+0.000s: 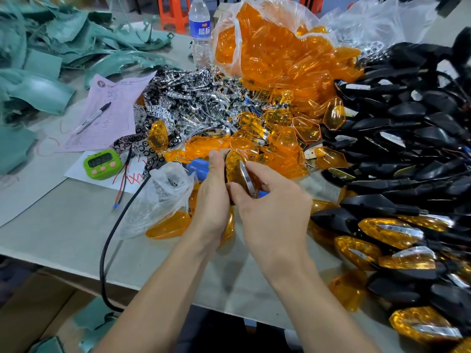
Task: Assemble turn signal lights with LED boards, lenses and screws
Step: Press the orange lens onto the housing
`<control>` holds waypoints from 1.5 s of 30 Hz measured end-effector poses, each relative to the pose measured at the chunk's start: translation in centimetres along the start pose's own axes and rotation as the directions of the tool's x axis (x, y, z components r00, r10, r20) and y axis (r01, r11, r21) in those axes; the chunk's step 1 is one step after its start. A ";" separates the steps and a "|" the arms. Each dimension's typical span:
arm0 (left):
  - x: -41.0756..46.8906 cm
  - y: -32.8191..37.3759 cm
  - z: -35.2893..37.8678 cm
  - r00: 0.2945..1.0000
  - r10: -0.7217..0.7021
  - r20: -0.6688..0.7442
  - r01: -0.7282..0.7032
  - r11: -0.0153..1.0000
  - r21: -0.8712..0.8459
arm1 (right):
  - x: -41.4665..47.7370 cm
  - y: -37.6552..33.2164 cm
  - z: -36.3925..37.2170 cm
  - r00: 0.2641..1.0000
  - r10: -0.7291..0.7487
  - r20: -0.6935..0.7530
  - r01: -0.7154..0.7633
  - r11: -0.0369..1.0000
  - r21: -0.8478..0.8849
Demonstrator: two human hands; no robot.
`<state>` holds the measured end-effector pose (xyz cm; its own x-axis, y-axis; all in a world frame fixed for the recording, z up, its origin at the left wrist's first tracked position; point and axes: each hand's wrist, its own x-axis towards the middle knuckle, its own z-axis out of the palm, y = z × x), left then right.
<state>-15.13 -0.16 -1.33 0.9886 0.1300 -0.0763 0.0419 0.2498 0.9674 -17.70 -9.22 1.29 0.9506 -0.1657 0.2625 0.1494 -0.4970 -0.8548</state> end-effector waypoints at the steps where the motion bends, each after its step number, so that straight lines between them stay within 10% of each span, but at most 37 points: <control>1: -0.1 0.1 0.1 1.000 -0.002 0.004 0.002 1.000 -0.002 | 0.0 0.0 0.0 1.000 -0.020 -0.007 0.020 0.999 -0.026; 28: 0.6 1.2 0.1 0.999 0.042 0.030 -0.044 0.995 0.088 | -0.5 1.4 1.1 0.996 -0.083 0.012 0.084 0.994 -0.074; 32: 0.9 1.5 -0.9 0.995 0.082 0.056 -0.080 0.996 -0.032 | 1.6 2.6 -1.2 0.955 0.129 0.268 -0.222 0.909 0.354; 37: 0.9 2.2 -1.8 0.927 0.227 0.299 -0.212 0.974 -0.083 | 3.8 2.7 -4.0 0.770 0.014 0.637 -0.370 0.824 0.429; 45: 2.2 3.3 -3.0 0.940 0.103 0.326 -0.143 0.984 0.103 | 4.1 3.0 -3.6 0.926 0.100 0.365 -0.263 0.863 0.431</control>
<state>-13.30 3.84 0.94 0.9805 -0.1655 0.1063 -0.0855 0.1286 0.9880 -14.29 -14.41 1.42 0.9942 0.1073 -0.0061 -0.0042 -0.0183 -0.9998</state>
